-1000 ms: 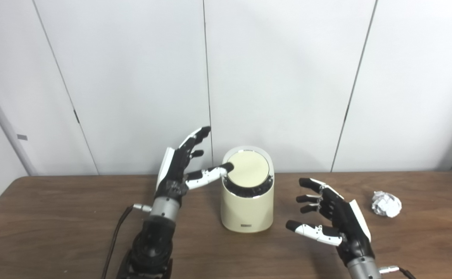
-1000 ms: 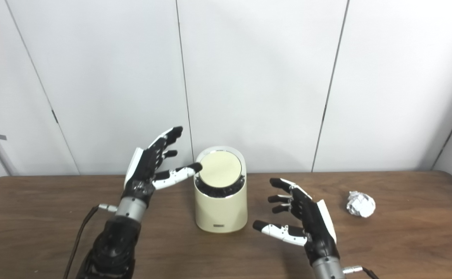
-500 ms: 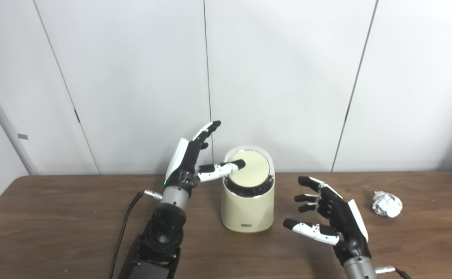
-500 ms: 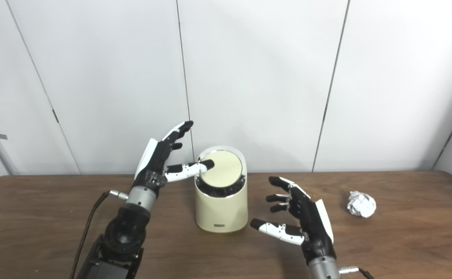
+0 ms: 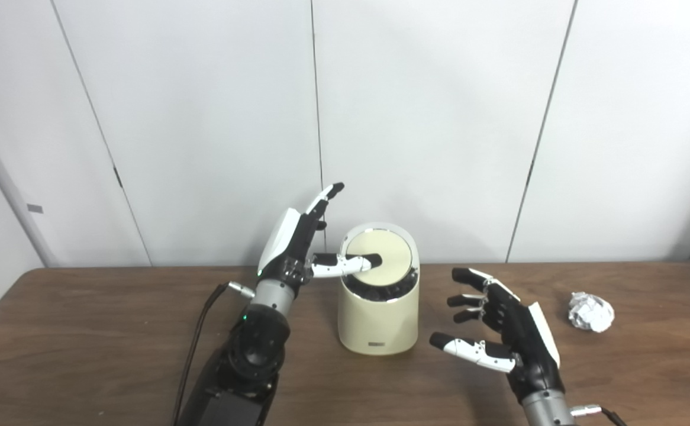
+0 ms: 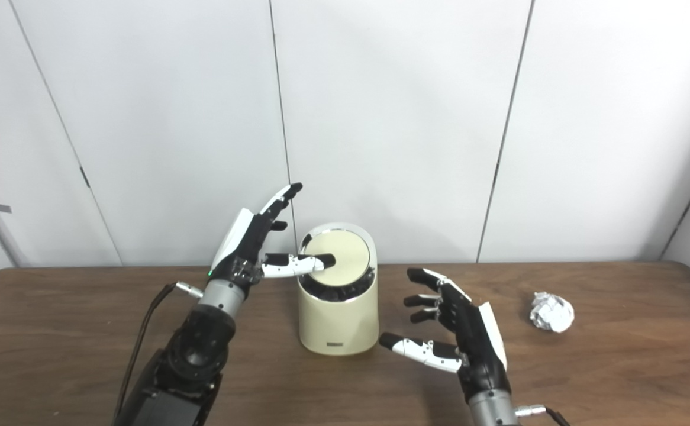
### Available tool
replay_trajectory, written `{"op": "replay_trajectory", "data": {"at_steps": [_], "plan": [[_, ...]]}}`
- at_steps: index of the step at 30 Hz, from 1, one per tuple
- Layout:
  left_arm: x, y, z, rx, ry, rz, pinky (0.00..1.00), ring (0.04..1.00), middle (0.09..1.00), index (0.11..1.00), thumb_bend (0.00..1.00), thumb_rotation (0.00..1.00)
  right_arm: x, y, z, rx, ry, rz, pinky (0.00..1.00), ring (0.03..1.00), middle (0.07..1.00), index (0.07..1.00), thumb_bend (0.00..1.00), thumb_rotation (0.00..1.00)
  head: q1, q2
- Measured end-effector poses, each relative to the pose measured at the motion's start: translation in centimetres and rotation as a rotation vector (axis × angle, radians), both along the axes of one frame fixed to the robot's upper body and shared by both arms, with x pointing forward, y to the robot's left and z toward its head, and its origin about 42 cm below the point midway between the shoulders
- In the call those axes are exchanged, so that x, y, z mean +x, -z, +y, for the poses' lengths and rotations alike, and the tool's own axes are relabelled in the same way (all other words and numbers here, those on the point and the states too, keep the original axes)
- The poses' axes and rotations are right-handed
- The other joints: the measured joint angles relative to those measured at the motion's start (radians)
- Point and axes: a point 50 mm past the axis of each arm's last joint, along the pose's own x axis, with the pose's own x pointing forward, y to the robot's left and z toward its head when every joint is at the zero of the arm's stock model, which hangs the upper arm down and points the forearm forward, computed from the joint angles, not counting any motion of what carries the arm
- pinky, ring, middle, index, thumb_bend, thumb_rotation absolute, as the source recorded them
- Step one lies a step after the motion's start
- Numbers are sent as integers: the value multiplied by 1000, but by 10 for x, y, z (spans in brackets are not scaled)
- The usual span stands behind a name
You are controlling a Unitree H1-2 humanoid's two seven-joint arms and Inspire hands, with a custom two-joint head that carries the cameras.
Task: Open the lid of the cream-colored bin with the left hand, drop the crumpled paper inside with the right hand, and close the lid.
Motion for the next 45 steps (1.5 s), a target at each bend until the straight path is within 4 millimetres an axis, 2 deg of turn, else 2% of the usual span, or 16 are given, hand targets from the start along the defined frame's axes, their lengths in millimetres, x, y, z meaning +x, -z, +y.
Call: {"op": "replay_trajectory", "data": {"at_steps": [3,7,23,28,32,37,45], "plan": [[2,-4,-3,19,0,-15,767,929,952,985,958,183,0,0,1,-5,0,0,533,652,800,745,745,144,-2,2],[4,-1,-5,54,-5,-10,741,913,947,984,976,169,0,0,2,-3,0,-1,531,653,804,747,743,148,-5,2],[10,8,-6,107,-24,13,726,914,965,996,953,157,-1,-3,5,5,1,-9,517,645,797,740,749,157,-15,12],[10,10,-9,161,-27,14,749,939,997,1000,941,148,-2,-5,6,-1,0,-17,509,638,790,738,756,182,-14,15],[9,11,-8,248,-34,-8,847,981,1000,1000,945,150,-3,-8,6,-1,0,-27,522,645,794,740,760,188,-12,20],[7,8,-11,345,-35,-53,904,990,1000,1000,961,112,-3,-8,7,-1,-2,-26,519,643,795,739,758,189,-14,25],[9,-4,-19,475,-32,-121,853,989,1000,1000,998,12,-3,-9,8,4,-7,-25,519,642,795,739,757,178,-11,34]]}}
